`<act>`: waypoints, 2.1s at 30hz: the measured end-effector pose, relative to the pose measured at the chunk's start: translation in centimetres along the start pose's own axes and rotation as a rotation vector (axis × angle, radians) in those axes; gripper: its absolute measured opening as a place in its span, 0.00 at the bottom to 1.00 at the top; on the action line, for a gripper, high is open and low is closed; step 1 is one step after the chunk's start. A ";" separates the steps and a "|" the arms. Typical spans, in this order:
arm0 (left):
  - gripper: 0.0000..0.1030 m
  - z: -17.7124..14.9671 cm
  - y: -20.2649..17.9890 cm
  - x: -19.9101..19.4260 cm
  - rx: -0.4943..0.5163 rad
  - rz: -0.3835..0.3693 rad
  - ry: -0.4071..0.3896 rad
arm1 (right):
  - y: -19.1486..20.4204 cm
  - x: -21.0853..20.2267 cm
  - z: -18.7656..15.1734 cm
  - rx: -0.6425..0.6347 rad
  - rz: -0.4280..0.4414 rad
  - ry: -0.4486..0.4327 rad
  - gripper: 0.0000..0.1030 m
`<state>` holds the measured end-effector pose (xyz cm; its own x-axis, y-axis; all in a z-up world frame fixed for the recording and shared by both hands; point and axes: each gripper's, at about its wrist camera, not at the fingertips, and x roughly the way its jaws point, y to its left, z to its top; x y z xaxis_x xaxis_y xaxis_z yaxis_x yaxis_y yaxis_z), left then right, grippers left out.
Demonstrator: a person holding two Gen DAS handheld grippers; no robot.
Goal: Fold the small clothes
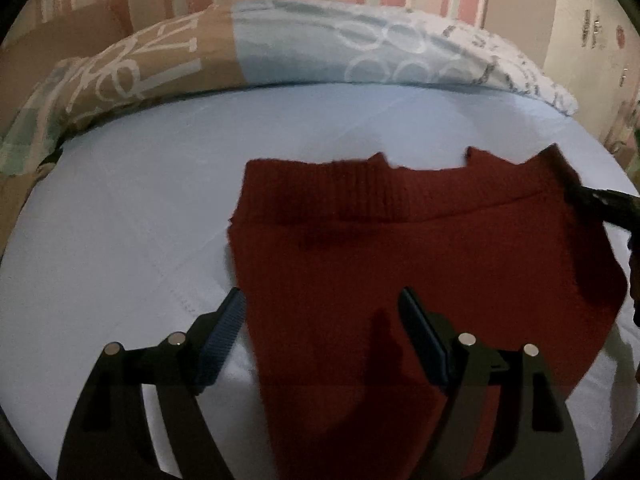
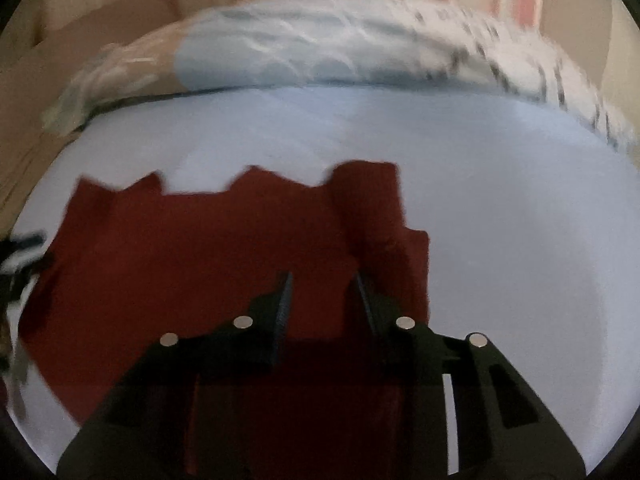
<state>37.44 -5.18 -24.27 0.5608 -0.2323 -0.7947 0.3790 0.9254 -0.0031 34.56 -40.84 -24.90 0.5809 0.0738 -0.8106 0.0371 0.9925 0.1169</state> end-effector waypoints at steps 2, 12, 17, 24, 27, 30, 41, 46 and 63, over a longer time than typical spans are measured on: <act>0.77 -0.1 0.3 -0.3 -0.007 -0.001 -0.004 | -1.5 1.9 0.8 0.080 0.013 0.051 0.25; 0.77 -2.9 1.8 -4.1 -0.078 0.014 -0.010 | -0.8 -7.7 -4.6 0.002 -0.022 -0.122 0.46; 0.78 -4.8 -0.3 -5.0 -0.124 -0.034 -0.001 | 0.8 -8.7 -8.4 -0.022 0.070 -0.114 0.47; 0.83 -6.4 -3.1 -4.1 -0.139 0.004 0.029 | -1.8 -4.4 -10.0 0.132 0.058 0.008 0.33; 0.83 -6.5 -3.5 -4.5 -0.136 0.015 0.034 | -3.4 -4.2 -10.1 0.237 0.124 0.011 0.26; 0.83 -6.8 -3.3 -5.2 -0.142 0.013 0.029 | -4.5 -5.3 -10.2 0.336 0.179 0.017 0.32; 0.84 -7.9 -5.8 -5.2 -0.120 0.019 0.043 | 0.0 -11.7 -14.5 0.313 -0.011 -0.066 0.90; 0.84 -7.8 -6.3 -5.1 -0.128 0.017 0.047 | -1.6 -9.7 -16.0 0.485 0.038 -0.001 0.80; 0.84 -7.0 -8.0 -5.4 -0.150 0.023 0.067 | -2.0 -5.4 -12.7 0.424 0.079 0.030 0.75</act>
<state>26.29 -9.23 -24.20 0.5154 -0.1950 -0.8344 0.2497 0.9657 -0.0714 20.97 -41.98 -28.04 0.5717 0.1573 -0.8053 0.3276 0.8561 0.3998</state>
